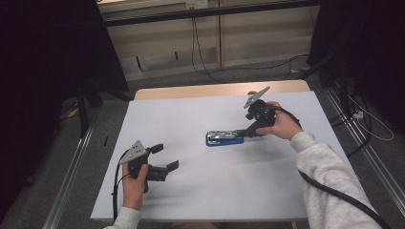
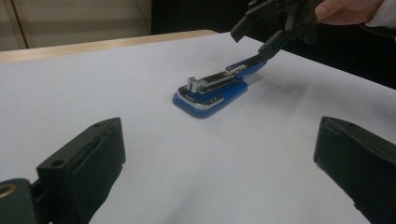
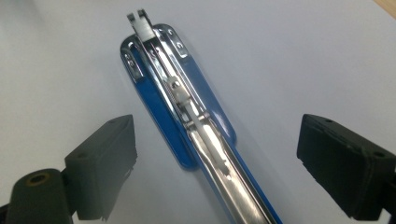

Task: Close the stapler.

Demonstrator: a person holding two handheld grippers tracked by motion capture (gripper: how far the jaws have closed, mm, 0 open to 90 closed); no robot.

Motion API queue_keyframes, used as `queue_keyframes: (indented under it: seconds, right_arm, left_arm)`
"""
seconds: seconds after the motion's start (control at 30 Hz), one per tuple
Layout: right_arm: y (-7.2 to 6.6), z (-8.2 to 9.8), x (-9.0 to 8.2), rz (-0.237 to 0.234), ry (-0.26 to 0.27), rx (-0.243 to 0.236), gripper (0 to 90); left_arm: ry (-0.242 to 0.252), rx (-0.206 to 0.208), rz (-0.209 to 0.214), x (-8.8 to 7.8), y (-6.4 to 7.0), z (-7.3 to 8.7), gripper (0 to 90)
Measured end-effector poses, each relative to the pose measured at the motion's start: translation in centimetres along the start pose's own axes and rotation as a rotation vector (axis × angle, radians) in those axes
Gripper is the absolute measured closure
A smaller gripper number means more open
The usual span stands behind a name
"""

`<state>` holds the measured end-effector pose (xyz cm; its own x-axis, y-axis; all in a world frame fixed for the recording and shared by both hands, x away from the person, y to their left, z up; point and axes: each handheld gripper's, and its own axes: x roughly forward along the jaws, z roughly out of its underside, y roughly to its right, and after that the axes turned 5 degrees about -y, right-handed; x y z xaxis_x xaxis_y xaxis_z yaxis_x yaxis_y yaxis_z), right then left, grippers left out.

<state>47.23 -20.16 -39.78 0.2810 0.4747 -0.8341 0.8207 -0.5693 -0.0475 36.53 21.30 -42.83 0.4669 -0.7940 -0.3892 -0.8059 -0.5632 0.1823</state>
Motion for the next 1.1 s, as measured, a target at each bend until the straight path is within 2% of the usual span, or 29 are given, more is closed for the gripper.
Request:
queue_keyframes:
  seconds: [0.2,0.23,0.3,0.37,0.5,0.6,0.7,0.83,0.93,1.0,1.1]
  right_arm:
    - [0.0,1.7,-0.2,0.018,0.006,0.043,12.4]
    - [0.0,2.0,-0.3,0.039,-0.005,0.049,12.6]
    - [0.1,2.5,-0.4,0.045,-0.004,0.053,12.9]
    - [0.2,3.1,-0.7,0.063,0.004,0.072,13.8]
    - [0.1,4.0,-1.1,0.085,0.028,0.106,16.4]
    - [0.0,4.8,-1.2,0.096,0.04,0.135,18.0]
    - [-0.2,5.5,-1.4,0.121,0.043,0.142,20.6]
    - [-0.4,6.5,-1.7,0.12,0.084,0.166,24.2]
    - [-0.4,7.1,-2.0,0.135,0.092,0.189,27.0]
    - [-0.3,7.5,-2.3,0.153,0.094,0.204,30.8]
    - [-0.1,8.0,-2.5,0.148,0.119,0.236,37.2]
  left_arm:
    - [-0.024,-0.008,0.0,1.1,-0.1,-0.3,2.4]
    - [-0.022,-0.014,0.002,1.2,-0.1,-0.3,2.5]
    - [-0.027,-0.014,0.007,1.5,-0.2,-0.4,2.5]
    - [-0.039,-0.006,-0.008,1.9,-0.1,-0.6,2.6]
    - [-0.048,0.002,-0.002,2.6,0.0,-0.9,2.9]
    - [-0.046,-0.008,0.001,3.2,0.0,-1.1,3.0]
    - [-0.047,-0.013,-0.002,3.6,-0.1,-1.3,3.2]
    - [-0.051,-0.032,-0.008,4.3,-0.2,-1.7,3.3]
    - [-0.06,-0.042,-0.016,4.9,-0.2,-1.9,4.9]
    - [-0.06,-0.031,-0.027,5.3,-0.2,-2.0,9.4]
    - [-0.082,-0.029,-0.046,5.8,-0.2,-2.2,15.1]
